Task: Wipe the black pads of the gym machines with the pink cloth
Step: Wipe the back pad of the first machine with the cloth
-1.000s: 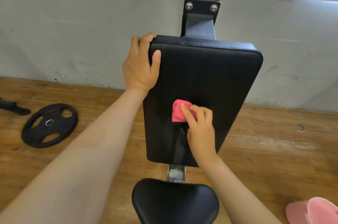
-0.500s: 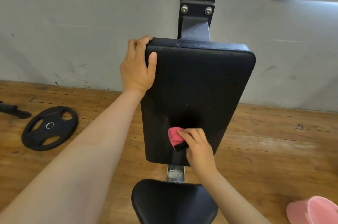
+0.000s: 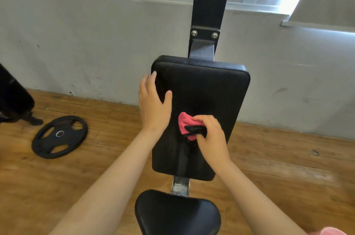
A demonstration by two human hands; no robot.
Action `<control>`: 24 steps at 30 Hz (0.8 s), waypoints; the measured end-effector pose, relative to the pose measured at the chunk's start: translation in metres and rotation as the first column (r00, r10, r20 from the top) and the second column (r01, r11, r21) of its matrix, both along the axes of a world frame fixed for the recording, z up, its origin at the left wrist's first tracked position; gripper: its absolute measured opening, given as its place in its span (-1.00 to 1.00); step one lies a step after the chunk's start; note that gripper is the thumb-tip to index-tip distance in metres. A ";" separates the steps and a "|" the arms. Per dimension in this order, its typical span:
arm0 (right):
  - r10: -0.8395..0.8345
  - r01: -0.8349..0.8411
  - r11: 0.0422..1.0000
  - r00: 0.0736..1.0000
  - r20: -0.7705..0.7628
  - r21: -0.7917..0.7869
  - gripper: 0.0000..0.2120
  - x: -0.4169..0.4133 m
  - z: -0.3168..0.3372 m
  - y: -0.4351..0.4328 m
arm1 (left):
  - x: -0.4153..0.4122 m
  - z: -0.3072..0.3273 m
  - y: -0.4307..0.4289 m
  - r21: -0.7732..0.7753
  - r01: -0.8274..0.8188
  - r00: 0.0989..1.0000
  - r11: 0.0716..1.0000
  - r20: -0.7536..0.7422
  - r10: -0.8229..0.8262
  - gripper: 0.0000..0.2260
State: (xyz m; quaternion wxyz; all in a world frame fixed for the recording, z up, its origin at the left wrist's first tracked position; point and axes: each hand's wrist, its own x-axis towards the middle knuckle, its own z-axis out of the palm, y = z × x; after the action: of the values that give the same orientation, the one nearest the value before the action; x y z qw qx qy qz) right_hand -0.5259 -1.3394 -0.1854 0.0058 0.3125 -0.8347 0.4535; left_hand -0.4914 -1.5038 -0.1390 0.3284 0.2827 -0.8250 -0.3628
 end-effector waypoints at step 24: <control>0.133 0.007 0.982 0.685 -0.716 0.188 -0.80 -0.065 0.080 -0.037 | 0.054 -0.057 0.042 0.867 0.043 0.940 0.496 -0.203 0.274 -0.65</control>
State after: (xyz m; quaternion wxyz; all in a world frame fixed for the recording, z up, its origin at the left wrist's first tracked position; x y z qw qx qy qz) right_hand -0.5910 -1.3760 -0.1054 0.2921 0.4942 -0.7894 0.2173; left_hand -0.4376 -1.4622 -0.1958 0.2947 0.4020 -0.4493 -0.7414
